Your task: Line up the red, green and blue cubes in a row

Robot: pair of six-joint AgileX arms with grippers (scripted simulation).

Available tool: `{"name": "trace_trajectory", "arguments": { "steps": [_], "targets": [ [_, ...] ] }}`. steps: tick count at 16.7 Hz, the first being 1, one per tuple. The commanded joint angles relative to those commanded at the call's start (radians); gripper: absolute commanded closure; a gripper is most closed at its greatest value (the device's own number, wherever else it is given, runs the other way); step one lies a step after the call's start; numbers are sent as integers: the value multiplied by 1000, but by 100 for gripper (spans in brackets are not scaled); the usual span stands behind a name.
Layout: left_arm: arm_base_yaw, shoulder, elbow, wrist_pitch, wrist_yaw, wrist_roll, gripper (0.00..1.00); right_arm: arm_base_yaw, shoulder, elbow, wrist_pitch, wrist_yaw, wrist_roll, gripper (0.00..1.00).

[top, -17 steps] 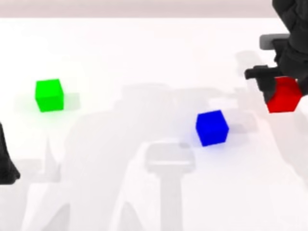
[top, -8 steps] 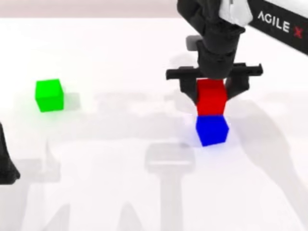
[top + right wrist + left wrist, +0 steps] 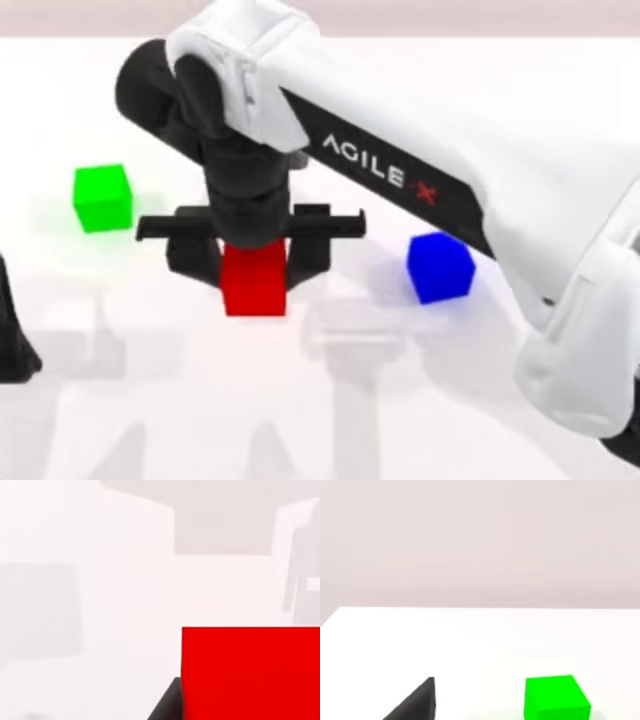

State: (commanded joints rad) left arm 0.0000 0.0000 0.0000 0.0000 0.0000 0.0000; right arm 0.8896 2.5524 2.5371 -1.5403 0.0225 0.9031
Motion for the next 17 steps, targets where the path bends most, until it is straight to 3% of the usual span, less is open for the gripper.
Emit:
{"name": "trace_trajectory", "arguments": {
  "steps": [7,17],
  "targets": [
    [0,0,0,0,0,0,0,16,0,-1,10,-1,16,100],
    [0,0,0,0,0,0,0,20,-30,-333,303,1,20,100]
  ]
}}
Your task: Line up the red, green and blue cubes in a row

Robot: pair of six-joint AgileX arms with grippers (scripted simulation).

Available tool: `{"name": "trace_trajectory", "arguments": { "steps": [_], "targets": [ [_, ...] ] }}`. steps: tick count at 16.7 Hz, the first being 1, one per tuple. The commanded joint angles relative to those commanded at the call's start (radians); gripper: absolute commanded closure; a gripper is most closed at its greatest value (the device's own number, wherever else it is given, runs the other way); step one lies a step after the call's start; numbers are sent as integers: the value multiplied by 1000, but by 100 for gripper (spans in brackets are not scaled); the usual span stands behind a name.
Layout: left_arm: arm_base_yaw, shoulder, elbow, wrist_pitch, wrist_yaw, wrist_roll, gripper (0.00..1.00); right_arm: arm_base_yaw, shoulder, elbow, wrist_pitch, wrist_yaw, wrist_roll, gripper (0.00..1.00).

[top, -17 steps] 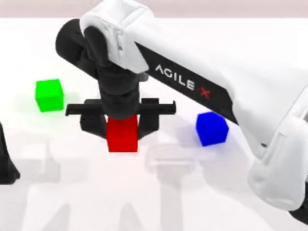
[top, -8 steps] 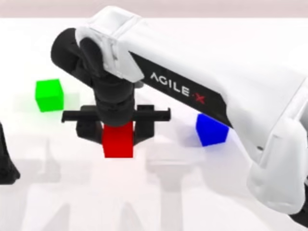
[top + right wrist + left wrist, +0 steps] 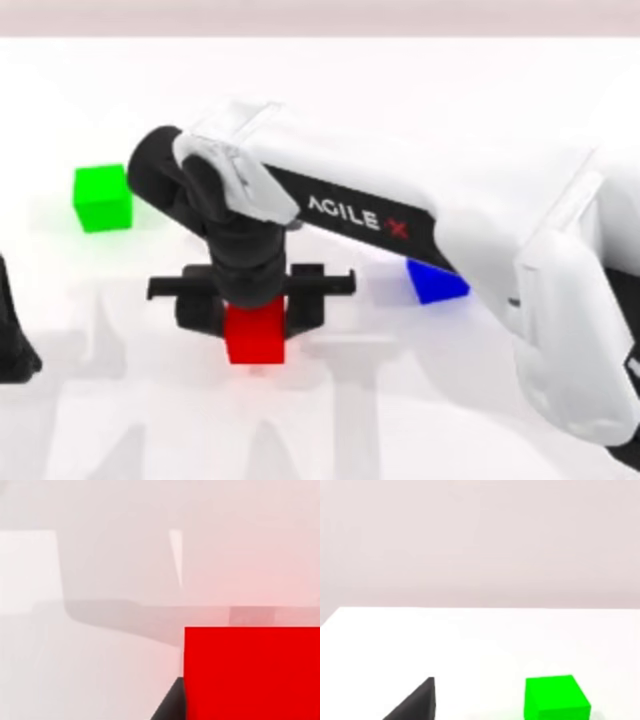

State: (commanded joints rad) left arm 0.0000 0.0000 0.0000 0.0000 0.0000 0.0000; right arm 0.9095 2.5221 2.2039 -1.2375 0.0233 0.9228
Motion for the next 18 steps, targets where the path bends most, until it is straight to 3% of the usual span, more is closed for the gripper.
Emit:
{"name": "trace_trajectory", "arguments": {
  "steps": [3,16,18],
  "targets": [
    [0,0,0,0,0,0,0,0,0,0,0,0,0,100],
    [0,0,0,0,0,0,0,0,0,0,0,0,0,2],
    [0,0,0,0,0,0,0,0,0,0,0,0,0,0]
  ]
}}
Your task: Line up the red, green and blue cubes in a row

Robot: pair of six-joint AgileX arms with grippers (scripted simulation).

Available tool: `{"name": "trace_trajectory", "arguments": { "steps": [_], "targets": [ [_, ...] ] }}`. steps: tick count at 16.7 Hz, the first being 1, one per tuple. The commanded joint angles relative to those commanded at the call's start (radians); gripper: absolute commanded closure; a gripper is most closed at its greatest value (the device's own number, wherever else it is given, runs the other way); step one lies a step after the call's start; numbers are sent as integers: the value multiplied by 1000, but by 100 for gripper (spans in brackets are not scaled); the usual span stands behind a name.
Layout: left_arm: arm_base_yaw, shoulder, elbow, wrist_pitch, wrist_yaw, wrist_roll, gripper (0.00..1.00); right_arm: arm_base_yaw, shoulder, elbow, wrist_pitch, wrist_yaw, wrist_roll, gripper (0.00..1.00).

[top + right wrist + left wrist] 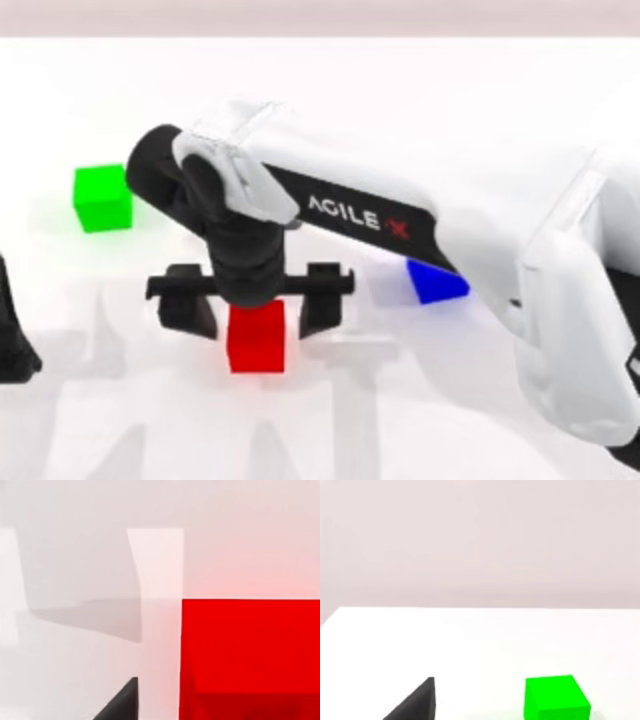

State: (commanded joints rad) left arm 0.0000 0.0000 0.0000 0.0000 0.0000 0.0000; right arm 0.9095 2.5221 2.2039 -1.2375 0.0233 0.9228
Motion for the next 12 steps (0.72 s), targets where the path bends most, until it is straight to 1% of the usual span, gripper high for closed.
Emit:
{"name": "trace_trajectory", "arguments": {
  "steps": [8,12],
  "targets": [
    [0,0,0,0,0,0,0,-1,1,3,-3,0,0,0],
    [0,0,0,0,0,0,0,5,16,120,-109,0,2,0]
  ]
}}
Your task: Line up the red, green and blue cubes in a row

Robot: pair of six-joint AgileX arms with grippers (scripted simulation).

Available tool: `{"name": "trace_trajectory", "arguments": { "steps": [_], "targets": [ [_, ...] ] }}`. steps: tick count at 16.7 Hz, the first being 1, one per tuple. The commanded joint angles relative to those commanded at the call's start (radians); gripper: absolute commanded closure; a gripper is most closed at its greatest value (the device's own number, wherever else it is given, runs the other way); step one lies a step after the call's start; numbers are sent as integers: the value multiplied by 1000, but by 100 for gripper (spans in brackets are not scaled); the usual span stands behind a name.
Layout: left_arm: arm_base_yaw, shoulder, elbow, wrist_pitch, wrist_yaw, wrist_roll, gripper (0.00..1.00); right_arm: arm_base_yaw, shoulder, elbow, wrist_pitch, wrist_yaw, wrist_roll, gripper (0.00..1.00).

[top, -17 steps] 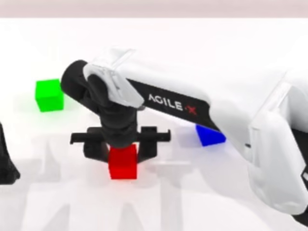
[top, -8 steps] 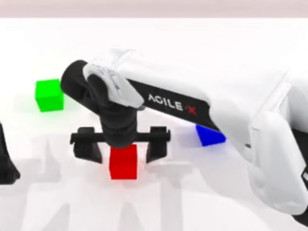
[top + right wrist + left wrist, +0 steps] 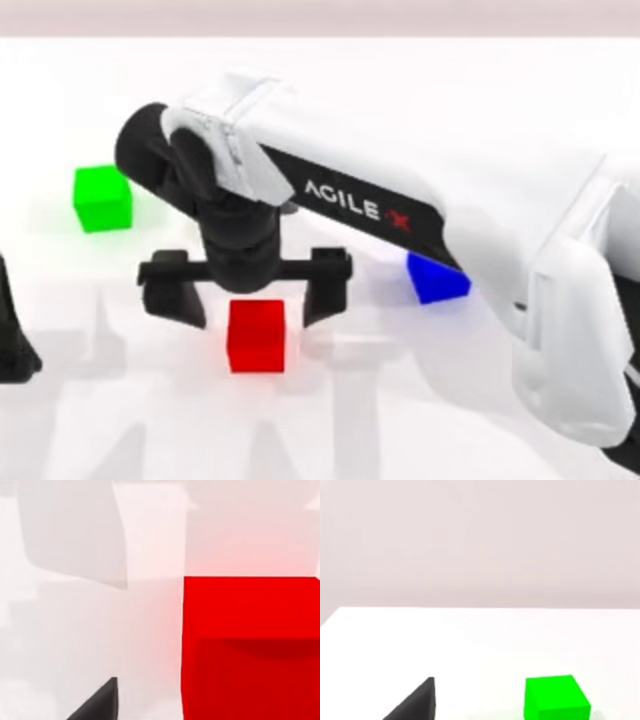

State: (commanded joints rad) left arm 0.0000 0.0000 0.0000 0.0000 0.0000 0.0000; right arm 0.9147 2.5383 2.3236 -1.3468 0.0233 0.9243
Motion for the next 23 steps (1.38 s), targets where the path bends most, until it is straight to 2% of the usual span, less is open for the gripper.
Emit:
{"name": "trace_trajectory", "arguments": {
  "steps": [5,13,18,23],
  "targets": [
    [0,0,0,0,0,0,0,4,15,199,-179,0,0,0],
    [-3,24,24,-16,2,-3,0,-13,-18,187,-176,10,-17,0],
    [-17,240,235,-156,8,-29,0,-111,-274,-47,-35,69,-137,0],
    [-32,665,626,-408,8,-70,0,-285,-775,-485,215,130,-324,0]
  ]
}}
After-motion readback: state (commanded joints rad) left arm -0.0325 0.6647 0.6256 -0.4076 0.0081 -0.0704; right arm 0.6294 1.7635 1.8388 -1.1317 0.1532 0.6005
